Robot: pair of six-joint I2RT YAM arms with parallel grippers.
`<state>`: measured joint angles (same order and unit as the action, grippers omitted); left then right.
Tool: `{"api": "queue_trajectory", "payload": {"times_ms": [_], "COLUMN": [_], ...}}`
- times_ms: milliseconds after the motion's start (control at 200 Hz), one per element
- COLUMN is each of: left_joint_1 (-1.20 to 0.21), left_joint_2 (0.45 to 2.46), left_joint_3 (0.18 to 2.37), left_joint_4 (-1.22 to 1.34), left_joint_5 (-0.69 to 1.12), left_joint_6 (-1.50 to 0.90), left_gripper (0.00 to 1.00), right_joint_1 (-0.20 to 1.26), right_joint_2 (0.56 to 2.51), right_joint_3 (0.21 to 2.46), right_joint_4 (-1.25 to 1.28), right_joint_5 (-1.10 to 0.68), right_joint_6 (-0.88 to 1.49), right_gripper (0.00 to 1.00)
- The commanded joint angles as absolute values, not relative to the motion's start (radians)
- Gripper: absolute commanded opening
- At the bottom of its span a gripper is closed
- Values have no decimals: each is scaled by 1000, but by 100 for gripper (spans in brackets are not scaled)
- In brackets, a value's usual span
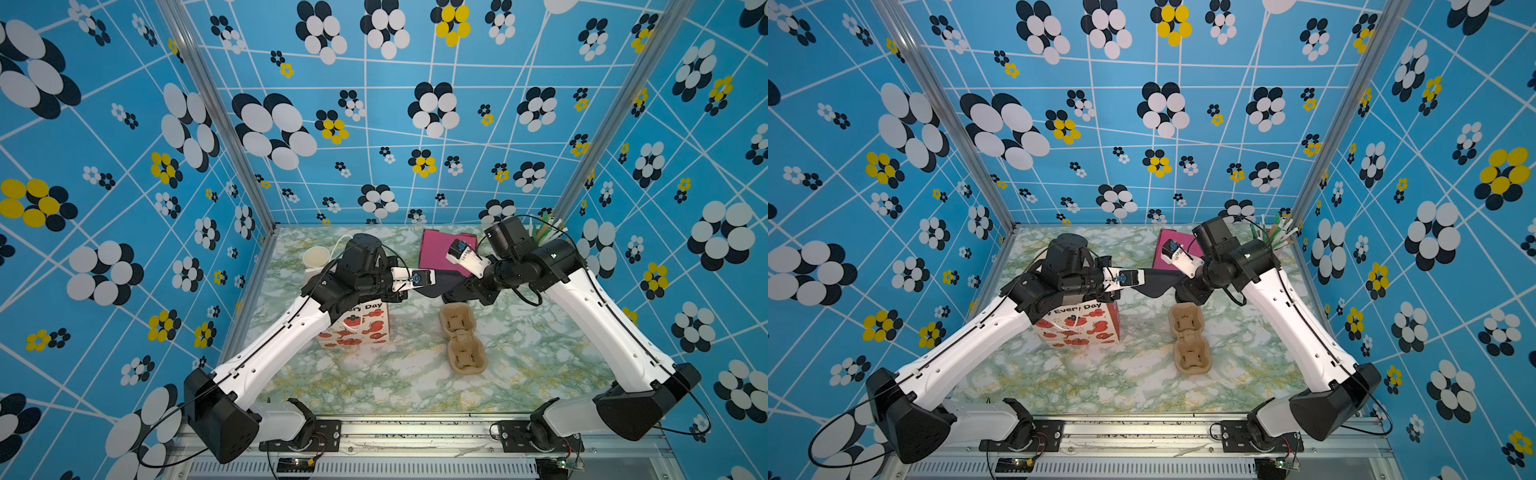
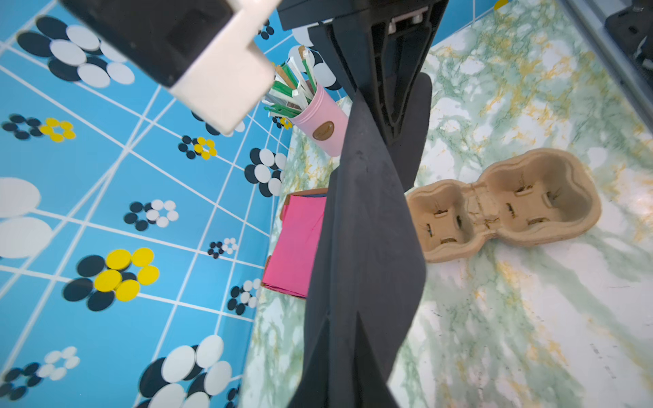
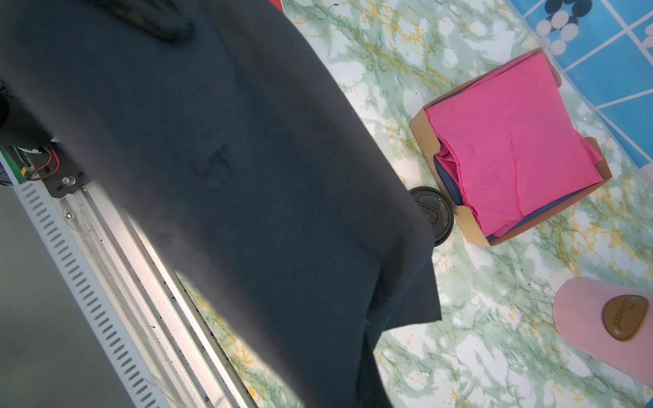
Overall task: Pack a coffee takeout order
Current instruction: Place the napkin in the takeout bag.
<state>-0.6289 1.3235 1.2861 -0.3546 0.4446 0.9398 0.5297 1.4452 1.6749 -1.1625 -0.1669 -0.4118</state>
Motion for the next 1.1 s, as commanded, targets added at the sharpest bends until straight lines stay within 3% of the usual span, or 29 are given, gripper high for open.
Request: {"api": "queue_trajectory", "payload": {"times_ms": [0, 120, 365, 420, 485, 645, 840, 1099], "left_joint_1": [-621, -611, -580, -579, -579, -578, -578, -577], "left_joint_2": [1298, 1291, 1275, 1274, 1274, 1273, 1264, 1266], "left_joint_3": [1302, 1327, 1373, 1375, 1377, 1387, 1405, 1502], "left_joint_4": [-377, -404, -460, -467, -475, -487, -508, -642], "left_joint_5": [453, 465, 484, 483, 479, 457, 451, 348], "left_joint_6": [946, 956, 976, 979, 984, 992, 991, 1054], "left_gripper": [0, 0, 0, 0, 0, 0, 0, 0], "right_joint_1": [528, 528, 528, 527, 528, 528, 528, 528], "right_joint_2": [1413, 1404, 1378, 1372, 1367, 1367, 1360, 1330], "right_joint_3": [1651, 1633, 1570, 1561, 1553, 1554, 1545, 1525], "right_joint_4": [-1142, -1129, -1098, -1091, -1084, -1078, -1055, -1005], "right_joint_5": [-184, -175, -150, -152, -161, -186, -177, -131], "right_joint_6": [-430, -436, -459, -463, -466, -467, -467, -465], "right_gripper": [0, 0, 25, 27, 24, 0, 0, 60]}}
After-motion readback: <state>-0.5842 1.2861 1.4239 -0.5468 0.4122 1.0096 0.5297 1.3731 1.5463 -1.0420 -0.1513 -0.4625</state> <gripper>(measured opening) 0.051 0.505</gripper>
